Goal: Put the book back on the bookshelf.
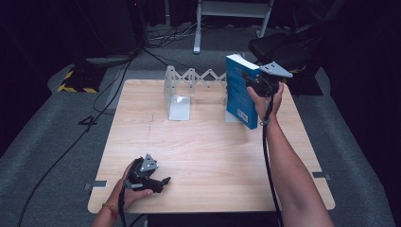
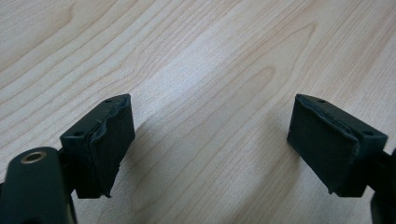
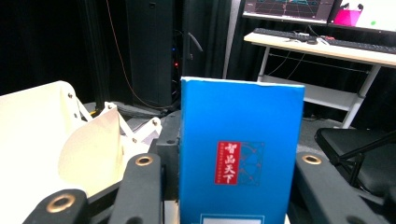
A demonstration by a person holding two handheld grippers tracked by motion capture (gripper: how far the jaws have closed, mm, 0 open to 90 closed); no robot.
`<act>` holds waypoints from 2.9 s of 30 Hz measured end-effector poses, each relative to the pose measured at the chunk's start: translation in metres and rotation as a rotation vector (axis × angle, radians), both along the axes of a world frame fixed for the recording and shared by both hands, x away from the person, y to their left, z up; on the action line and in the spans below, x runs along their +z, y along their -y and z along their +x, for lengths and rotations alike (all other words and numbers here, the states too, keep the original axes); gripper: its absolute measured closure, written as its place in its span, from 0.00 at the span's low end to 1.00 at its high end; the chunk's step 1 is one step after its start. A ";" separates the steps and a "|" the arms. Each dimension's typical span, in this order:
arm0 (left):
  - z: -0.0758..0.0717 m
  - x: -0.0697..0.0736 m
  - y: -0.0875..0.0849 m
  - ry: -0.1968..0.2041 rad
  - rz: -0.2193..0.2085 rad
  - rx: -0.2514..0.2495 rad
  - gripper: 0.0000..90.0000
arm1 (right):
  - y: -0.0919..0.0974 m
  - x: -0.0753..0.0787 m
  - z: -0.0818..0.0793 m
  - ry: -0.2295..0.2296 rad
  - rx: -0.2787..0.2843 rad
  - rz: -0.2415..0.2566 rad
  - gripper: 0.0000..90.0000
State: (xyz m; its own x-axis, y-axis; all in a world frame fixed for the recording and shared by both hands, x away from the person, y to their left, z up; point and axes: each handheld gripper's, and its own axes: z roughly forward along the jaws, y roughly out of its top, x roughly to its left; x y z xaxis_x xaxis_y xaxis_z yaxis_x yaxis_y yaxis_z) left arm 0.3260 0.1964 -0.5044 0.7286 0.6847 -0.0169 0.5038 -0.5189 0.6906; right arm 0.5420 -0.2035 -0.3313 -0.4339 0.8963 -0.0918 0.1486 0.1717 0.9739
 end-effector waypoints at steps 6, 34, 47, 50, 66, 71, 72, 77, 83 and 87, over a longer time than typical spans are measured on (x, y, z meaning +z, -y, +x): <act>0.000 0.000 0.000 0.001 0.001 -0.001 0.17 | 0.013 -0.003 -0.008 -0.039 0.008 0.018 0.67; 0.000 0.000 0.000 0.001 -0.001 -0.005 0.17 | 0.035 -0.004 -0.043 -0.221 0.092 -0.064 0.66; -0.001 0.000 0.001 0.001 -0.002 -0.002 0.17 | 0.028 0.009 -0.052 -0.346 0.117 -0.141 0.58; -0.001 0.000 0.001 0.000 -0.002 -0.002 0.17 | 0.028 0.013 -0.049 -0.378 0.124 -0.141 0.54; -0.001 0.000 0.001 -0.001 -0.001 -0.009 0.17 | 0.002 0.041 -0.006 -0.536 0.162 -0.315 0.66; -0.001 0.000 0.001 -0.002 -0.001 -0.013 0.17 | 0.004 0.044 -0.001 -0.541 0.142 -0.341 0.67; -0.001 0.000 0.001 -0.002 -0.001 -0.014 0.17 | 0.005 0.045 0.001 -0.538 0.136 -0.340 0.67; -0.001 0.000 0.000 0.000 0.002 -0.022 0.17 | 0.006 0.046 0.008 -0.519 0.085 -0.294 0.68; -0.001 0.000 0.001 0.001 -0.002 -0.032 0.17 | -0.004 0.051 0.014 -0.477 0.037 -0.286 0.68; -0.002 0.000 0.000 0.000 0.005 -0.044 0.17 | -0.010 0.057 0.020 -0.439 -0.013 -0.265 0.68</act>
State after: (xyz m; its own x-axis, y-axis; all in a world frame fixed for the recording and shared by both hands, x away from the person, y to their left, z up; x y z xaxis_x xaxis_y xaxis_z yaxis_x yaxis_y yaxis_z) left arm 0.3244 0.1962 -0.5042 0.7577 0.6524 -0.0136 0.4805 -0.5437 0.6882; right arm 0.5623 -0.1934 -0.2738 -0.4714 0.8726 -0.1278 0.5380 0.3994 0.7423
